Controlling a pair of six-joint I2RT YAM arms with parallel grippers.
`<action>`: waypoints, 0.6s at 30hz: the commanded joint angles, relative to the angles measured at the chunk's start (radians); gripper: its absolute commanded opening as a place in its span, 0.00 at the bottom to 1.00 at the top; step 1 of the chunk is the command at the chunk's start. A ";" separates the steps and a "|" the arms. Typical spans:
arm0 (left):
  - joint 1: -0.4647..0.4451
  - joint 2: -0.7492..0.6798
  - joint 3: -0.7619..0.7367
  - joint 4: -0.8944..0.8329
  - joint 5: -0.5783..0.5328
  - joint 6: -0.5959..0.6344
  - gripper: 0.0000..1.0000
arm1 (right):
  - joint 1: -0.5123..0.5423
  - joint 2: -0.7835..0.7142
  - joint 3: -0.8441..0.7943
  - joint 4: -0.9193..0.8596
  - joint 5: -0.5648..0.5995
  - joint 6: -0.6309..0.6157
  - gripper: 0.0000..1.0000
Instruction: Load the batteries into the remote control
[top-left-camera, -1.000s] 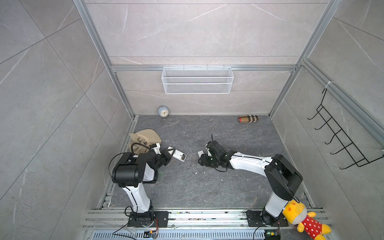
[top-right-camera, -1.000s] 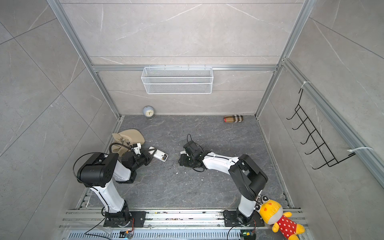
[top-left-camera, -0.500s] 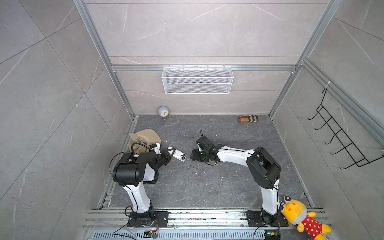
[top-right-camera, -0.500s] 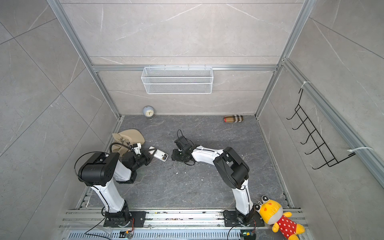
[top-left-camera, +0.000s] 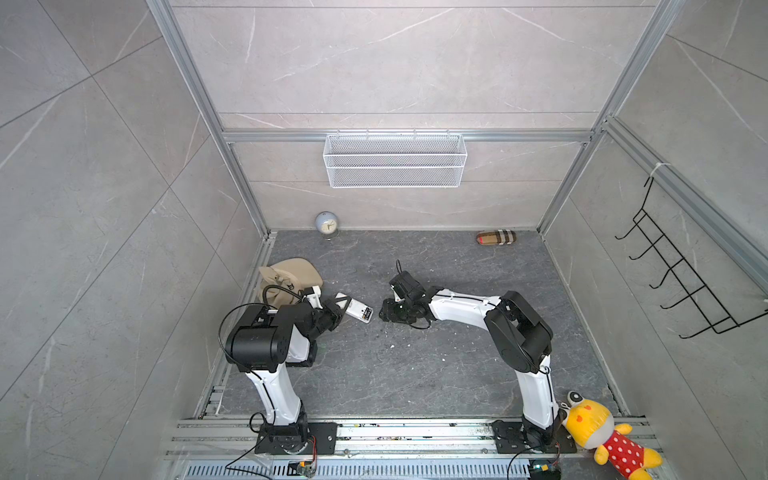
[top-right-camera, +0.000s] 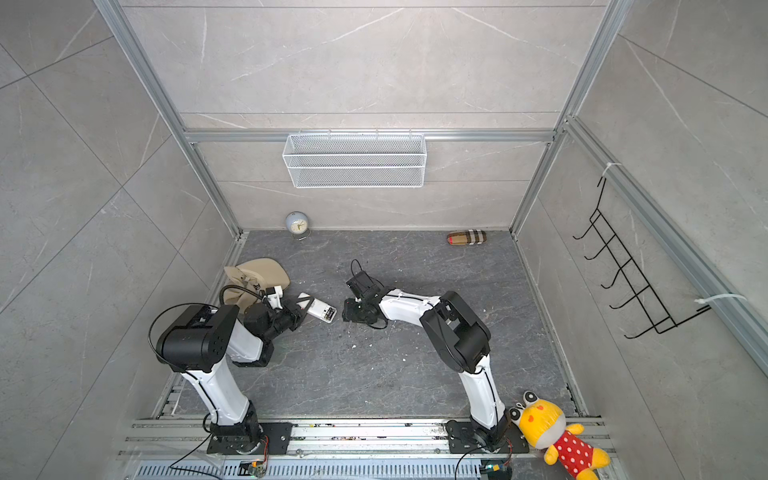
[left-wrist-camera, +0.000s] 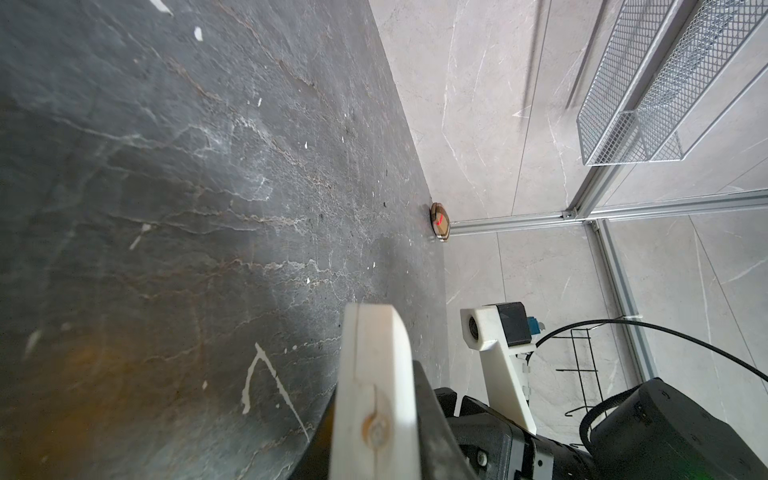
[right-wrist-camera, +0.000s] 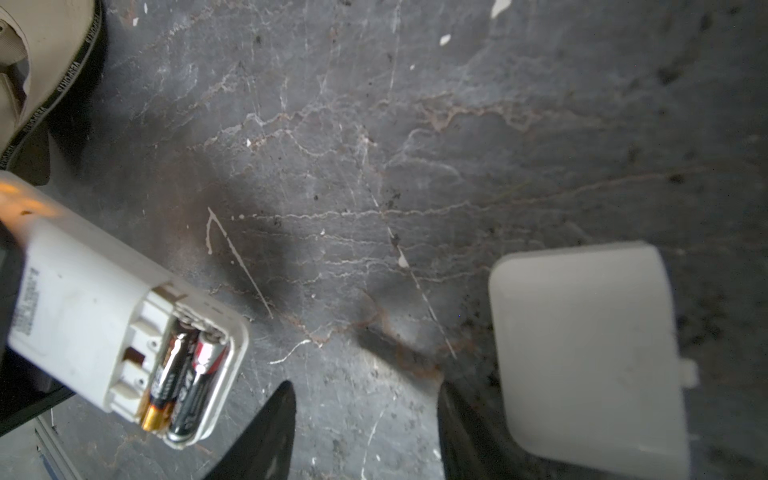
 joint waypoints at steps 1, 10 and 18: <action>0.006 0.011 0.024 0.067 0.031 0.007 0.00 | -0.026 0.012 -0.066 -0.014 0.010 0.010 0.56; 0.006 0.032 0.034 0.081 0.043 -0.010 0.00 | -0.077 -0.067 -0.149 -0.004 0.017 -0.006 0.56; 0.006 0.030 0.032 0.080 0.046 -0.009 0.00 | -0.134 -0.103 -0.188 -0.008 0.012 -0.034 0.56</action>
